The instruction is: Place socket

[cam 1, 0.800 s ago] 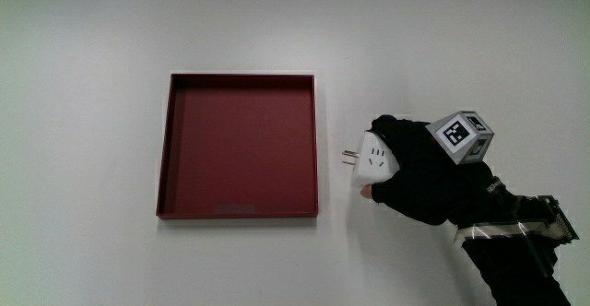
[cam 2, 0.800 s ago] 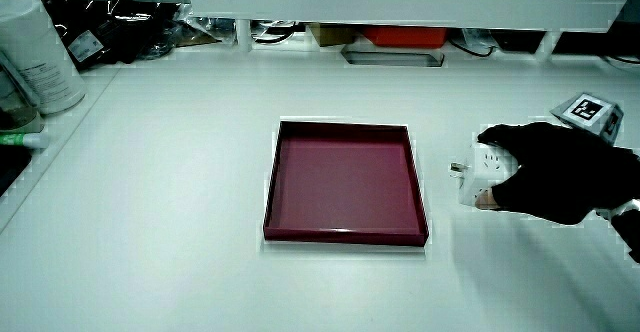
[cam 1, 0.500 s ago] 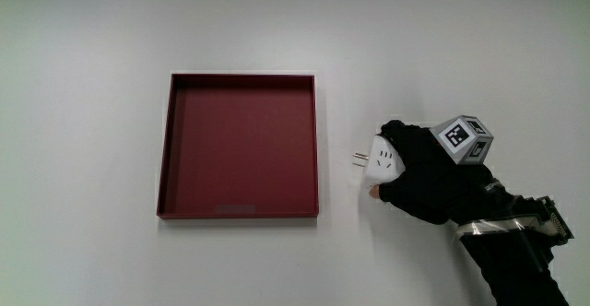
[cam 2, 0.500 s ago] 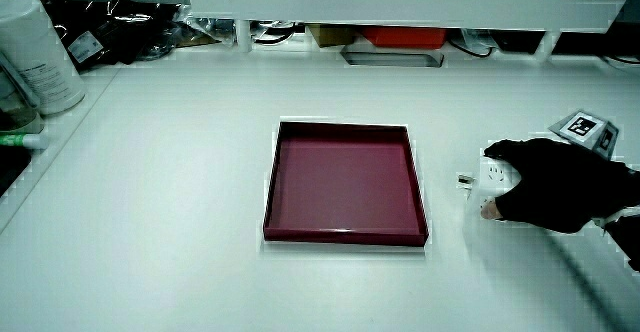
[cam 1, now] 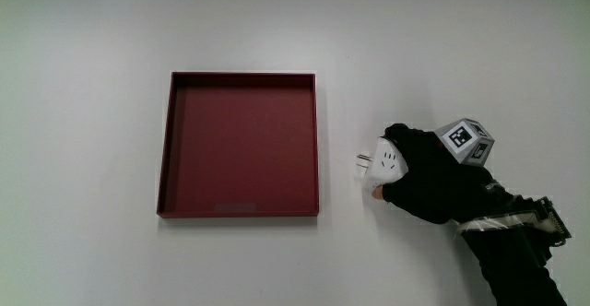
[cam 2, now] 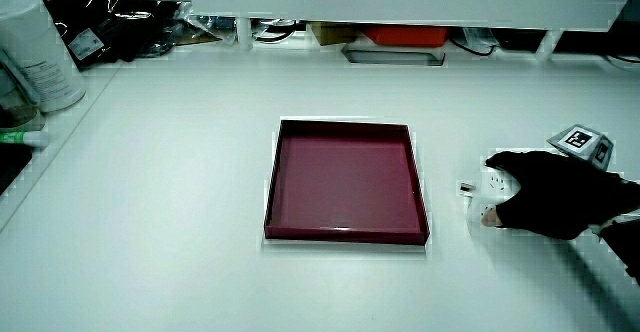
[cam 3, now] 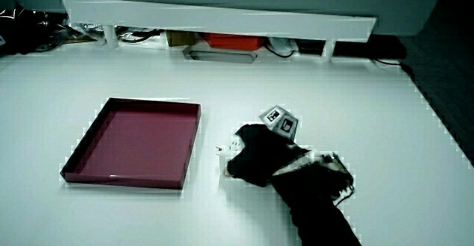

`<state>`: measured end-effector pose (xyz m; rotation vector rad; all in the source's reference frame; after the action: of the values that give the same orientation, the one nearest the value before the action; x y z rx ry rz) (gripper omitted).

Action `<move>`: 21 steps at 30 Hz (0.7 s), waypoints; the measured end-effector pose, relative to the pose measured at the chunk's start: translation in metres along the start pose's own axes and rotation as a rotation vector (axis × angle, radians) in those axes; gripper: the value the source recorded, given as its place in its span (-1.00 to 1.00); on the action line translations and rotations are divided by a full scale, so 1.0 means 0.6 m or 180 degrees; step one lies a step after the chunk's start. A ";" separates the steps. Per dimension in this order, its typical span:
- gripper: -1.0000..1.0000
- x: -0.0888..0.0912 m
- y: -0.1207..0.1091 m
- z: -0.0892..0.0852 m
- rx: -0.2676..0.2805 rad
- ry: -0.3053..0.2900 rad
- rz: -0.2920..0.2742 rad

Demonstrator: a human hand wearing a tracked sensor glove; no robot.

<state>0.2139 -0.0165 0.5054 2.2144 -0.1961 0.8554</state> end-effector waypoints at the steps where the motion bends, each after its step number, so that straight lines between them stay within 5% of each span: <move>1: 0.00 0.003 0.001 -0.001 -0.0015 0.0017 -0.0022; 14: -0.65 0.012 -0.010 0.016 -0.0220 -0.0010 0.0000; 15: -0.71 0.017 -0.008 0.019 -0.0419 0.0435 0.0208; 17: -0.82 -0.010 -0.028 0.046 -0.0143 -0.0098 0.0066; 18: -0.88 0.002 -0.024 0.050 -0.0122 -0.0226 -0.0017; 21: -1.00 -0.041 -0.040 0.080 -0.0035 -0.0508 -0.0054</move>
<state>0.2289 -0.0354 0.4516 2.2715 -0.2573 0.6669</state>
